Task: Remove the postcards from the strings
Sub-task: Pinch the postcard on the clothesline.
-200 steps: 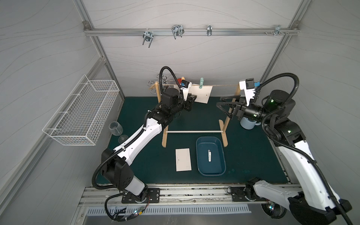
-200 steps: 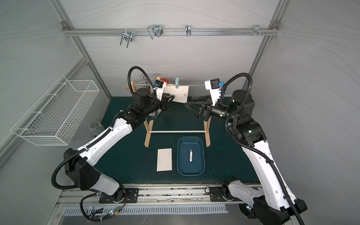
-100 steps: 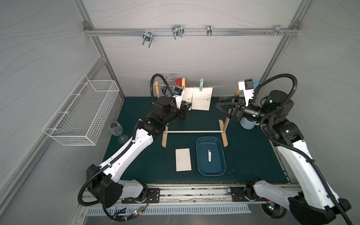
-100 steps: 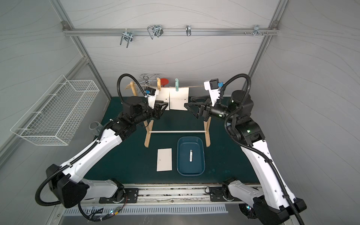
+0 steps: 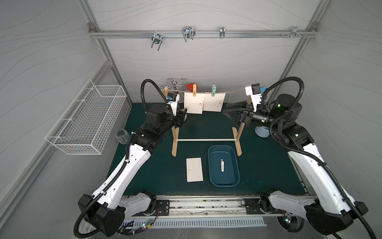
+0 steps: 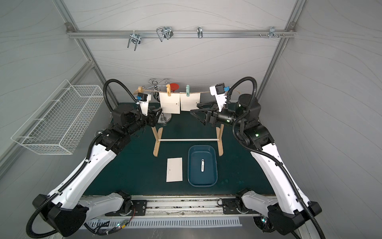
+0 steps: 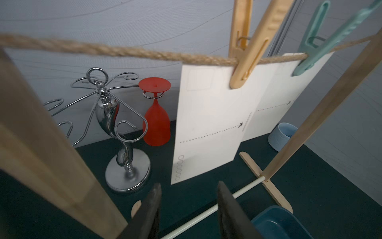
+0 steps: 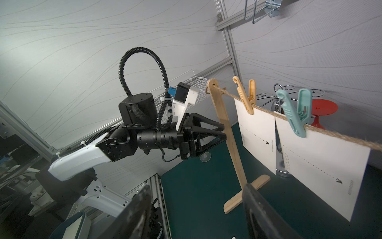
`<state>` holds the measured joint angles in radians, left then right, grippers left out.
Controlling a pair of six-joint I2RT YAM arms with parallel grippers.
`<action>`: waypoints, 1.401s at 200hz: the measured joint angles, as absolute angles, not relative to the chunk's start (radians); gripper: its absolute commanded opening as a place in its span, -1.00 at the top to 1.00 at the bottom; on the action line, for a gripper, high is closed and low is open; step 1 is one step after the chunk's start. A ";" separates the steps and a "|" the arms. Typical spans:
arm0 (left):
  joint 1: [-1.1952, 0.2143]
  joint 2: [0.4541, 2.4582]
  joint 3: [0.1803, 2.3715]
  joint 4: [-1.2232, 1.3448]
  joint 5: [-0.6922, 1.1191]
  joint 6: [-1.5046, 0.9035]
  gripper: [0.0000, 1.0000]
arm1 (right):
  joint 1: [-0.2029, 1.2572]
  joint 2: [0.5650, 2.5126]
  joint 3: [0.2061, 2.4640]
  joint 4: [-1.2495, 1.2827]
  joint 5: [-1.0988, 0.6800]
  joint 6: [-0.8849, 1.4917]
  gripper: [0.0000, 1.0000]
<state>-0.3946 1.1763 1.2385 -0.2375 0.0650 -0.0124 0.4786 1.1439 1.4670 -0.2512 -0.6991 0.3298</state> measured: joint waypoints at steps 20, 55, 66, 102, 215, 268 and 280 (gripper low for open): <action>-0.370 1.213 1.247 -0.236 0.091 -0.014 0.03 | 0.479 1.149 1.469 -0.247 -0.700 0.329 -0.40; -0.345 1.283 1.274 -0.235 0.165 -0.019 0.02 | 0.479 1.150 1.476 -0.246 -0.701 0.323 -0.40; -0.340 1.299 1.285 -0.231 0.188 -0.019 0.02 | 0.479 1.150 1.482 -0.246 -0.700 0.320 -0.40; -0.329 1.325 1.316 -0.216 0.259 -0.018 0.02 | 0.479 1.151 1.491 -0.248 -0.701 0.308 -0.40; -0.248 1.370 1.330 -0.143 0.478 -0.049 0.06 | 0.479 1.456 1.967 -0.353 -0.793 0.210 -0.53; -0.240 1.390 1.335 -0.127 0.570 -0.067 0.08 | 0.464 1.699 2.288 -0.425 -0.868 0.198 -0.57; -0.239 1.392 1.342 -0.127 0.584 -0.068 0.09 | 0.458 1.745 2.339 -0.434 -0.884 0.211 -0.58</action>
